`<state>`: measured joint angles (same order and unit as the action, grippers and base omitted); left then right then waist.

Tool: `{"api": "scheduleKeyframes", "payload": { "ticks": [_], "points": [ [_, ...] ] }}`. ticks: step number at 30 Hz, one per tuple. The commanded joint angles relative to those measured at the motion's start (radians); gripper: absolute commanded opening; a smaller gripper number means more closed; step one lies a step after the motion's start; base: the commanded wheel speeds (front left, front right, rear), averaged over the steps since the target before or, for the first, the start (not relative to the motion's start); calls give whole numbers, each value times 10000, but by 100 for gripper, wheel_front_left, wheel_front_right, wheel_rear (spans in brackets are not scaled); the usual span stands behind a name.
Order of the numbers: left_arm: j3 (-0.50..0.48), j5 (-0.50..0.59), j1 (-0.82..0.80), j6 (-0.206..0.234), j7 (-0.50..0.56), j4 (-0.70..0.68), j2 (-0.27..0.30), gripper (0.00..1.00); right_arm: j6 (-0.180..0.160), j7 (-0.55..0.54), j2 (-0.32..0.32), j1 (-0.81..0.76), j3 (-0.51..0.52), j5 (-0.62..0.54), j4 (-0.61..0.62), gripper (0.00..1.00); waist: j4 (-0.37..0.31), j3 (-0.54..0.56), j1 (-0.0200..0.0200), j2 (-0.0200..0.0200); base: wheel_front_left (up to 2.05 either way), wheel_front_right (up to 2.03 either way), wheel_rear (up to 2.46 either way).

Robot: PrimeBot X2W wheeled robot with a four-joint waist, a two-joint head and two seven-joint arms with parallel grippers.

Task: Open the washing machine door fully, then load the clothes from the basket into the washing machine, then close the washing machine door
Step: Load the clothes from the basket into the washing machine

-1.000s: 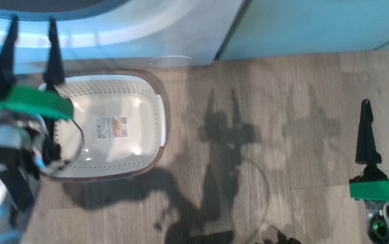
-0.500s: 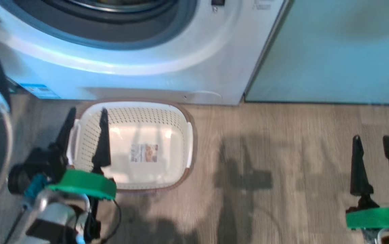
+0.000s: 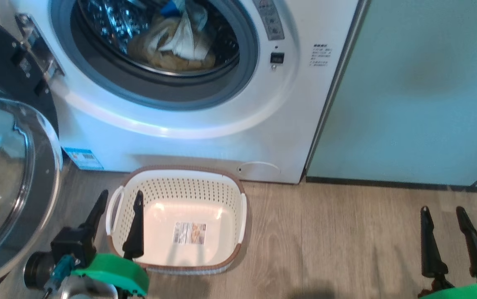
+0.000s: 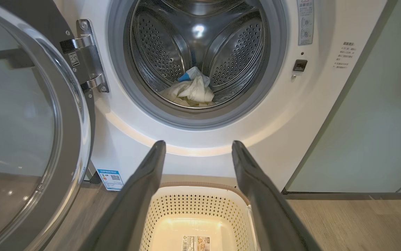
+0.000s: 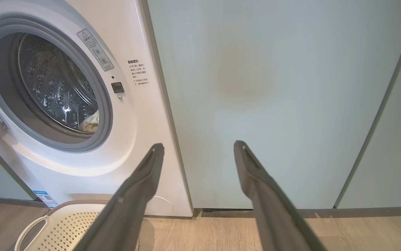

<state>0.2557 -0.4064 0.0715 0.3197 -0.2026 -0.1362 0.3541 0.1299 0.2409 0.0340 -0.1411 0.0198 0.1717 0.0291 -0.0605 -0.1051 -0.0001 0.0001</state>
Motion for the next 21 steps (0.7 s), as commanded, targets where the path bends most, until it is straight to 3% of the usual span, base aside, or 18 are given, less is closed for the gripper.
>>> {"api": "scheduleKeyframes", "payload": {
  "ticks": [1, 21],
  "points": [
    [-446, -66, -257, 40, -81, -216, 125, 100, 8, -18, 162, 96, -212, -84, 368, 100, -104, 261, 1, -1, 0, 0, 0],
    [-417, 21, 34, 257, 152, 95, 380, 100, 8, -294, 162, -357, -137, -39, 633, 100, -397, 910, 1, -1, 0, 0, 0]
  ]
}}
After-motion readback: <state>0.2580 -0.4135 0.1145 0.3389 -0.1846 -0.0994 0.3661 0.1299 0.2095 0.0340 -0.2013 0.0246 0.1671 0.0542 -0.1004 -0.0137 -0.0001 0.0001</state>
